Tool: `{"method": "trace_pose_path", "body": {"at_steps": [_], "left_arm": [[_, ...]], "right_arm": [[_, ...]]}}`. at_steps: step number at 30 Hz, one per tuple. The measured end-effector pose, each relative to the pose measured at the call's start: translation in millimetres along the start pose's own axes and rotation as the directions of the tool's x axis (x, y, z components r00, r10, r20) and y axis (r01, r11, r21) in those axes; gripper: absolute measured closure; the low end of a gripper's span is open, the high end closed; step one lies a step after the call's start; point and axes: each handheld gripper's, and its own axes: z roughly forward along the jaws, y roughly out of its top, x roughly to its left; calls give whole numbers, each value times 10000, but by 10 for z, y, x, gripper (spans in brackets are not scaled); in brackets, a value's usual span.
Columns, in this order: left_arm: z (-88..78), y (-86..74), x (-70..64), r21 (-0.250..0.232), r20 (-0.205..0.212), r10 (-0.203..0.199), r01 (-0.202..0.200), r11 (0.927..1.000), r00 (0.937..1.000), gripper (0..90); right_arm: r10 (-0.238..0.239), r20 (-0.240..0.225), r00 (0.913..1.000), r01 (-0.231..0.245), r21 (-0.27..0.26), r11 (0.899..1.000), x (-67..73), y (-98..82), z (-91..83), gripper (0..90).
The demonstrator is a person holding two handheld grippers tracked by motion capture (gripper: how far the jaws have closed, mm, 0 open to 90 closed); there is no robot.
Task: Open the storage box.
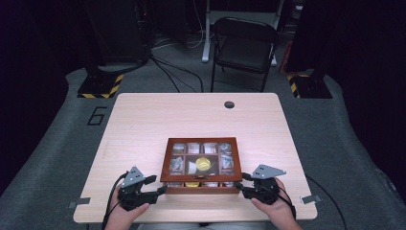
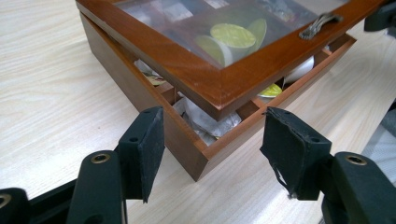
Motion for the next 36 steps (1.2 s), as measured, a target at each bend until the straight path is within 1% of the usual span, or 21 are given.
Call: {"method": "trace_pose_path", "body": {"at_steps": [1,3,4,5,7,10,13,14,17,19,20,24,25,28,29,32,34,35,36], "left_arm": [[33,3,4,41,-68,63,-62,10000,10000,388],[54,8,12,110,-93,53,-52,9999,9999,388],[86,13,20,100,-139,-24,25,9999,9999,388],[104,22,25,157,-65,-76,77,9998,9999,388],[140,38,26,172,-108,44,-42,9998,9999,391],[183,72,19,94,4,67,-67,9999,10000,391],[200,103,21,-15,-31,91,-91,10000,10000,391],[203,123,25,-62,-56,170,-170,9998,9998,387],[203,133,18,-162,-100,213,-214,9996,9997,387],[193,151,19,-210,-176,357,-361,9991,9992,386],[181,167,16,-209,-187,435,-439,9988,9989,385],[181,193,8,-264,-238,483,-489,9985,9986,384],[169,213,19,-184,-174,494,-497,9986,9986,380],[160,232,22,-234,-160,374,-377,9990,9992,377],[151,242,30,-176,-156,461,-464,9988,9988,372],[138,276,19,-249,-254,521,-527,9983,9983,370],[121,308,8,-333,-322,430,-440,9985,9986,370],[121,308,8,-333,-322,430,-440,9985,9986,370],[106,333,12,-316,-314,339,-349,9989,9989,370]], "right_arm": [[4,-12,10000,-4,12,10000,-1,2,-2,532],[14,32,10000,-14,2,10000,2,2,-3,532],[7,11,10000,-7,-19,10000,3,2,-5,530],[-13,62,10000,13,-14,10000,3,4,-10,530],[12,34,10000,-12,-150,9999,-3,12,-12,533],[45,69,10000,-44,-218,9998,-6,18,-20,532],[41,97,9999,-39,-253,9997,-9,21,-24,532],[44,112,9999,-40,-277,9996,-10,23,-26,532],[125,132,9998,-120,-353,9993,-9,26,-34,523],[85,194,9998,-77,-394,9992,-13,31,-47,520],[69,199,9998,-59,-515,9987,-15,39,-48,511],[162,223,9996,-149,-567,9983,-22,47,-43,490],[260,218,9994,-246,-614,9978,-21,58,-43,486],[241,234,9994,-225,-677,9975,-24,72,-41,481],[289,251,9993,-272,-661,9974,-24,79,-43,478],[340,248,9991,-322,-690,9971,-39,101,-45,470],[516,311,9982,-492,-741,9960,-47,136,-63,464],[516,311,9982,-492,-741,9960,-47,136,-63,464],[440,344,9984,-412,-774,9961,-52,161,-76,462]]}}
